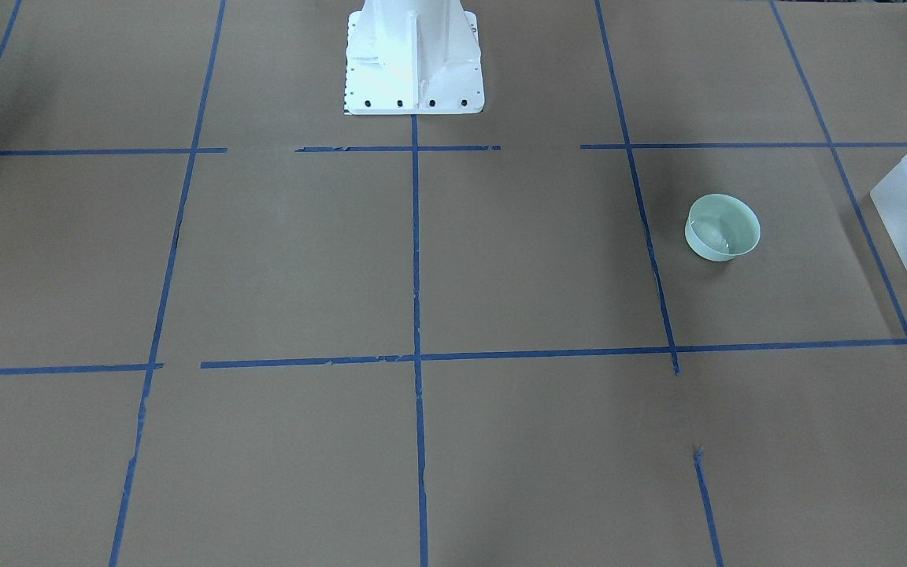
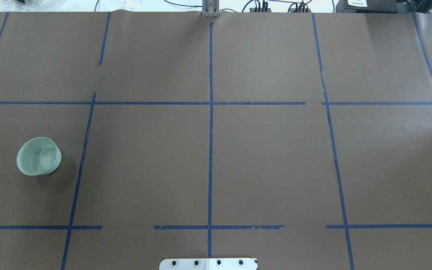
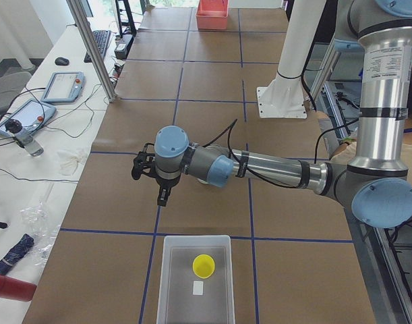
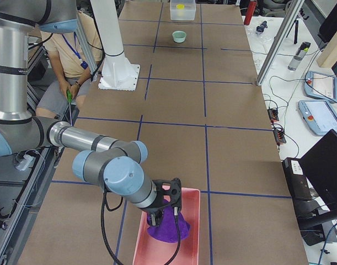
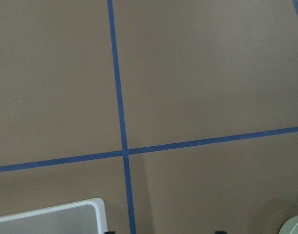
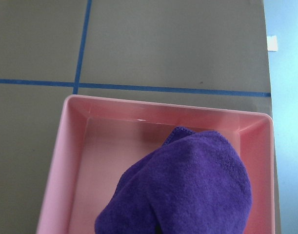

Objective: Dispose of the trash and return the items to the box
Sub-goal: 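Release the cup into the clear bin while the right gripper carries the cloth away, then reach the left gripper to the pale green bowl rim and grasp it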

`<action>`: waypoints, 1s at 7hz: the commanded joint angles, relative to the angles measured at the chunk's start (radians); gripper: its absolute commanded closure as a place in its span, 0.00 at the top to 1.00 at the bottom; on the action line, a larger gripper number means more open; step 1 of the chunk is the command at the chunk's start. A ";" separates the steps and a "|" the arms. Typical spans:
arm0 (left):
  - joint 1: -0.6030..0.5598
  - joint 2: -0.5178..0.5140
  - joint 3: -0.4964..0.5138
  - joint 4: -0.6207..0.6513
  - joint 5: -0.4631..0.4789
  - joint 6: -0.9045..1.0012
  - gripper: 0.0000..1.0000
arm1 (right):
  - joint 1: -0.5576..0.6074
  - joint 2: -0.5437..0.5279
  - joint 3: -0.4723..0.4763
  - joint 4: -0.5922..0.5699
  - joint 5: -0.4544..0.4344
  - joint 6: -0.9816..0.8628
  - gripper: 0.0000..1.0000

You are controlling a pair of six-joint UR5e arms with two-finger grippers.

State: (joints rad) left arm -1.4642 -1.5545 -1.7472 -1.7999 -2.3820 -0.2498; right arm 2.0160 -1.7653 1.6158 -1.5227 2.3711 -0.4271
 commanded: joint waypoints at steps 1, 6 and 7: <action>0.158 0.008 -0.002 -0.003 0.026 -0.105 0.84 | -0.025 -0.011 -0.157 0.078 0.000 -0.015 0.76; 0.424 -0.003 0.047 -0.103 0.026 -0.264 0.87 | -0.265 -0.002 0.087 0.180 0.037 0.367 1.00; 0.442 -0.004 0.069 -0.124 0.026 -0.266 0.88 | -0.325 0.000 0.117 0.188 0.034 0.455 1.00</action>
State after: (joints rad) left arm -1.0538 -1.5572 -1.7053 -1.8903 -2.3557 -0.5113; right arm 1.7721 -1.7666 1.6676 -1.3661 2.4057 -0.1165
